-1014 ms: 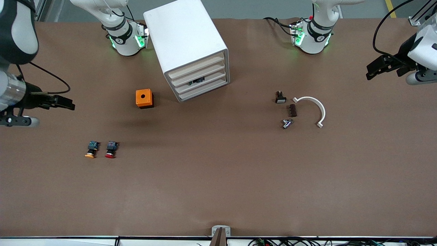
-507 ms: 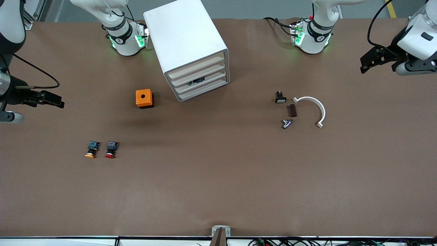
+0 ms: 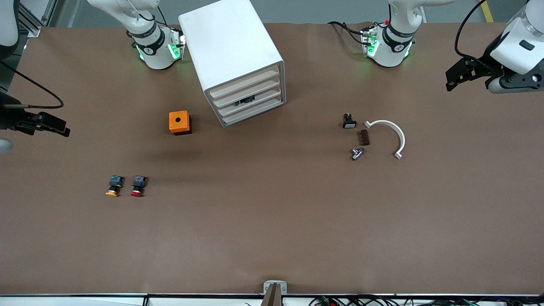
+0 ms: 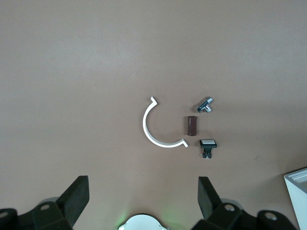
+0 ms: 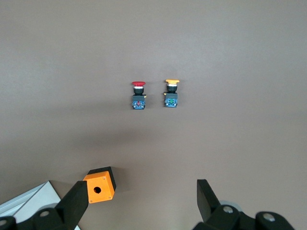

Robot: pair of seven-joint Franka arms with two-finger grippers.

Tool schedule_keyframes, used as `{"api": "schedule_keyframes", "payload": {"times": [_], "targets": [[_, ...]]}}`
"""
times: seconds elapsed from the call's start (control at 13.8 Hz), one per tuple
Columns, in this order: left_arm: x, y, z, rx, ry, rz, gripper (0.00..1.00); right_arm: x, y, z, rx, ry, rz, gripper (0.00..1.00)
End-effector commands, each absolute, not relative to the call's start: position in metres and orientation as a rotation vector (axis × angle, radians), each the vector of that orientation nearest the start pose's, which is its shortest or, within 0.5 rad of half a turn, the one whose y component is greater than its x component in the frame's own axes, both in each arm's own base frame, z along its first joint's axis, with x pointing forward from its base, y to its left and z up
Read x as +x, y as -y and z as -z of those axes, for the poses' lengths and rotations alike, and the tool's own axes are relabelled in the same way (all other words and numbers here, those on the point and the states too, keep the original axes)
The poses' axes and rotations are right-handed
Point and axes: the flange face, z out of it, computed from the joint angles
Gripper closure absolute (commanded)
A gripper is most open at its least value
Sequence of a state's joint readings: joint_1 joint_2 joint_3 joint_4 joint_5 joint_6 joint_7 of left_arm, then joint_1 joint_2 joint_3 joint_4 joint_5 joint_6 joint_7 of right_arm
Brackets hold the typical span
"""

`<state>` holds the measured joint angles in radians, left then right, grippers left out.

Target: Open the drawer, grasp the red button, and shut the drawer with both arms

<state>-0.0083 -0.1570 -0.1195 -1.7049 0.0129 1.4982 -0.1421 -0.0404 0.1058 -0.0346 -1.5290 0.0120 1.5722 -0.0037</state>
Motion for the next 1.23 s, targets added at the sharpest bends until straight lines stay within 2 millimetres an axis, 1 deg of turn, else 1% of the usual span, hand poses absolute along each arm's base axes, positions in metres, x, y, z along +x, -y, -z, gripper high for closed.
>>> {"api": "schedule_keyframes", "payload": {"times": [0.0, 0.07, 0.14, 0.36, 0.51, 0.65, 0.8, 0.87, 1.01, 1.16], "targets": [[0.491, 0.065, -0.639, -3.103, 0.004, -0.052, 0.00, 0.583, 0.050, -0.593, -3.125, -0.139, -0.091, 0.00], [0.491, 0.064, -0.639, -3.103, 0.006, -0.057, 0.00, 0.578, 0.049, -0.602, -3.122, -0.139, -0.069, 0.00], [0.490, 0.065, -0.640, -3.102, 0.002, -0.054, 0.00, 0.574, 0.050, -0.608, -3.121, -0.144, -0.059, 0.00], [0.490, 0.064, -0.638, -3.102, 0.004, -0.059, 0.00, 0.554, 0.052, -0.613, -3.106, -0.156, -0.103, 0.00], [0.490, 0.064, -0.639, -3.103, 0.007, -0.057, 0.00, 0.538, 0.044, -0.621, -3.106, -0.137, -0.079, 0.00], [0.491, 0.065, -0.639, -3.103, 0.004, -0.054, 0.00, 0.533, 0.034, -0.626, -3.108, -0.109, -0.068, 0.00], [0.491, 0.064, -0.639, -3.103, 0.006, -0.054, 0.00, 0.532, 0.030, -0.626, -3.108, -0.101, -0.075, 0.00], [0.491, 0.065, -0.639, -3.102, 0.004, -0.057, 0.00, 0.529, 0.032, -0.624, -3.104, -0.106, -0.084, 0.00], [0.490, 0.065, -0.639, -3.102, 0.004, -0.057, 0.00, 0.516, 0.044, -0.617, -3.075, -0.150, -0.092, 0.00], [0.489, 0.065, -0.641, -3.102, 0.004, -0.052, 0.00, 0.510, 0.047, -0.616, -3.074, -0.160, -0.092, 0.00]]}}
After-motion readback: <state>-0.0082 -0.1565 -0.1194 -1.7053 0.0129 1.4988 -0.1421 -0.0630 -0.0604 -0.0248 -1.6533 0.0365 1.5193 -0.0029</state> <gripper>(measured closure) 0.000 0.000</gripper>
